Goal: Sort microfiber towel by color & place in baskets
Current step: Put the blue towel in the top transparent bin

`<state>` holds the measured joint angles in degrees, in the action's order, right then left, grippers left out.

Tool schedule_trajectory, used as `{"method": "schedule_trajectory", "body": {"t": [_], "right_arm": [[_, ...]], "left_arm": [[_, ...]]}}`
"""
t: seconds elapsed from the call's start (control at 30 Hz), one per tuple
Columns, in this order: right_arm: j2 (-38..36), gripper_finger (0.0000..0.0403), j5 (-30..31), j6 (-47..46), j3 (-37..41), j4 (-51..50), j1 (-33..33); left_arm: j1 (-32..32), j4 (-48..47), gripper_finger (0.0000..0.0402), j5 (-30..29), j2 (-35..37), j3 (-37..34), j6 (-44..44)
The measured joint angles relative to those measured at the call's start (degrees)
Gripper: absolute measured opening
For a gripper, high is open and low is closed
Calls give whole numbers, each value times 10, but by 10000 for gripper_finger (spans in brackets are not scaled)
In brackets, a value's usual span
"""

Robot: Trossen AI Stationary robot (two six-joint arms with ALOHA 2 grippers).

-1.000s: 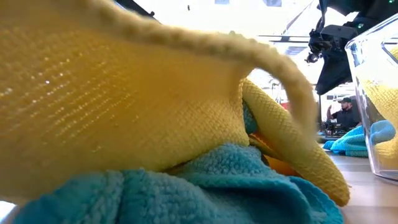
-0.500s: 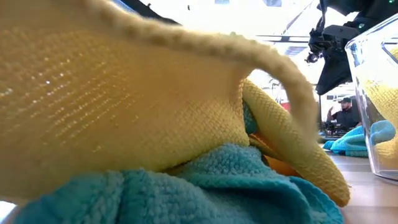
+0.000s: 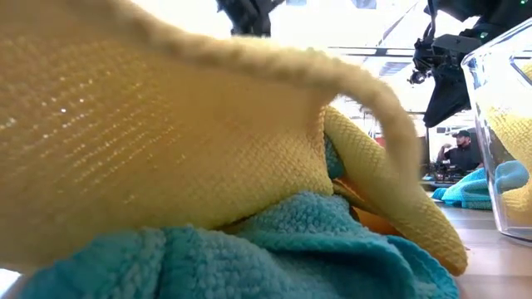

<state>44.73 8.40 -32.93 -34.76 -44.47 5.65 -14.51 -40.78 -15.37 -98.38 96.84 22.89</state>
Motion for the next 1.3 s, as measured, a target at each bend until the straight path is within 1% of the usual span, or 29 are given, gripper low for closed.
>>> {"method": "schedule_trajectory", "body": {"t": [0.13,0.27,0.5,0.63,0.73,0.83,1.0,1.2,1.3], "right_arm": [[0,71,1,-1,0,0,0],[0,71,5,-2,0,-1,0],[0,71,5,-2,0,-2,0],[0,71,5,-2,0,-2,0],[0,71,5,-14,0,-3,0],[0,71,5,-17,0,-3,0],[0,71,5,-16,0,-3,0],[0,71,5,-10,0,-3,0],[0,71,5,5,0,-3,0]], "left_arm": [[56,-1,0,-24,46,1,12],[124,-1,0,-49,70,1,38],[252,-1,0,-93,72,0,110],[312,-1,0,-107,67,0,169],[342,3,0,-112,63,0,204],[350,8,0,-113,54,1,231],[335,17,0,-109,23,0,255],[294,20,0,-87,-24,0,260],[267,18,0,-66,-50,0,261]]}}
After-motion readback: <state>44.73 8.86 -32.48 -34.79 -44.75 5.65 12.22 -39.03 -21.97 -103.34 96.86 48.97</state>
